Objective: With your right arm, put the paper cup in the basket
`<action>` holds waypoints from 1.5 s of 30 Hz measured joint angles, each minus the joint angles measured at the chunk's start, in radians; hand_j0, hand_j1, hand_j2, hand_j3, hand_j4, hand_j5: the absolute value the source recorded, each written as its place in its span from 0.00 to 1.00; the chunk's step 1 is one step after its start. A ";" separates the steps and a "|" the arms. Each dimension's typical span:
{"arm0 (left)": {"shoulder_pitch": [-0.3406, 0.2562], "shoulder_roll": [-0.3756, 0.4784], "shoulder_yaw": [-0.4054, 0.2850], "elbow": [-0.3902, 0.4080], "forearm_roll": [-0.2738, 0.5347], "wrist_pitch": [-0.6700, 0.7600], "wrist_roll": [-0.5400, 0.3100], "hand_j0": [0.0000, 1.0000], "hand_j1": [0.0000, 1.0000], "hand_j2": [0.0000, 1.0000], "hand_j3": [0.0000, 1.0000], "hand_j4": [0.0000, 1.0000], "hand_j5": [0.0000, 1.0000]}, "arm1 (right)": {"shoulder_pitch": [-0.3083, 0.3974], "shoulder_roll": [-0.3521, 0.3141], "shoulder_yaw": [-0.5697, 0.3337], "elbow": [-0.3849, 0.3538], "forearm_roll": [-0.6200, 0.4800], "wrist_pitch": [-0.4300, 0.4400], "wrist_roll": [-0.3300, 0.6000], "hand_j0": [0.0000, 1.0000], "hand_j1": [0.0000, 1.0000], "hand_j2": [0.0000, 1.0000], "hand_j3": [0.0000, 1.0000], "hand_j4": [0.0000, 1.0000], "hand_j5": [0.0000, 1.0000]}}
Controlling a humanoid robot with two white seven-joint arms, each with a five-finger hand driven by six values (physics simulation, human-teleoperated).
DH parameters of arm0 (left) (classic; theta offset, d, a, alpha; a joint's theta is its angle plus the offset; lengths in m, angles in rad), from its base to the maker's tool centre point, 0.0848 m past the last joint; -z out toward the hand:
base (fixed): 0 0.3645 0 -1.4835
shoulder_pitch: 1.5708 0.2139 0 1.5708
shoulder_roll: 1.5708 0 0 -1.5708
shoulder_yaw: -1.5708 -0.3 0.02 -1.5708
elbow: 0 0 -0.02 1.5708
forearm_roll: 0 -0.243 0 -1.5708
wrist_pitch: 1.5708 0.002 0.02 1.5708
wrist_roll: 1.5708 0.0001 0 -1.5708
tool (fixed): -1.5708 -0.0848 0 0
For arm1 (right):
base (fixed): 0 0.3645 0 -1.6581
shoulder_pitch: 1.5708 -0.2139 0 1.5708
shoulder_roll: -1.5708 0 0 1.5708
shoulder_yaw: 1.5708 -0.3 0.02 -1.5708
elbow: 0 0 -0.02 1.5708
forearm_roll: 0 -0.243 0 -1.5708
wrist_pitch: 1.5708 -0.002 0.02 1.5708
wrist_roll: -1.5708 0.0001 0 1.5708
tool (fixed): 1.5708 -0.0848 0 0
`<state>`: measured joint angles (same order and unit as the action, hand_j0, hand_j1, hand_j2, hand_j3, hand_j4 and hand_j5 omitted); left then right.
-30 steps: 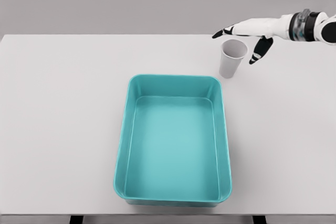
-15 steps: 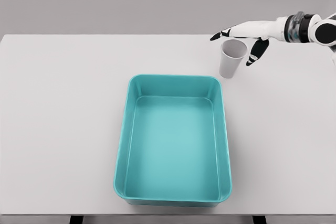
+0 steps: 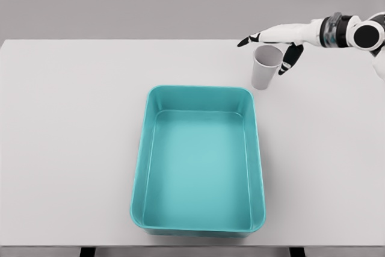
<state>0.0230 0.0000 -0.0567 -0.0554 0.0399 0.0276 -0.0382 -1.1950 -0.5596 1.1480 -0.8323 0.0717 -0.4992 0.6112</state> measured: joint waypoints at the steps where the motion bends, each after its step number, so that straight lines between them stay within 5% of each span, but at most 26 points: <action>1: 0.000 0.000 0.000 0.000 0.000 0.000 0.000 1.00 1.00 1.00 1.00 1.00 1.00 | 0.000 0.001 0.003 0.002 0.000 0.000 0.000 1.00 1.00 1.00 1.00 1.00 1.00; 16: 0.000 0.000 0.000 0.000 0.000 0.000 0.000 1.00 1.00 1.00 1.00 1.00 1.00 | 0.000 0.006 0.022 0.019 0.004 -0.015 0.000 1.00 1.00 1.00 1.00 1.00 1.00; 25: 0.000 0.000 0.000 0.000 0.000 0.000 0.000 1.00 1.00 1.00 1.00 1.00 1.00 | -0.003 0.006 0.026 0.017 0.025 -0.017 0.000 0.85 0.85 0.85 0.85 0.85 0.85; 45: 0.000 0.000 0.000 0.000 0.000 0.000 0.000 1.00 1.00 1.00 1.00 1.00 1.00 | -0.018 0.006 0.026 0.007 0.064 -0.017 0.000 0.71 0.71 0.71 0.71 0.71 0.71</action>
<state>0.0230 0.0000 -0.0567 -0.0554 0.0399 0.0276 -0.0382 -1.2134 -0.5537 1.1739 -0.8254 0.1359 -0.5162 0.6112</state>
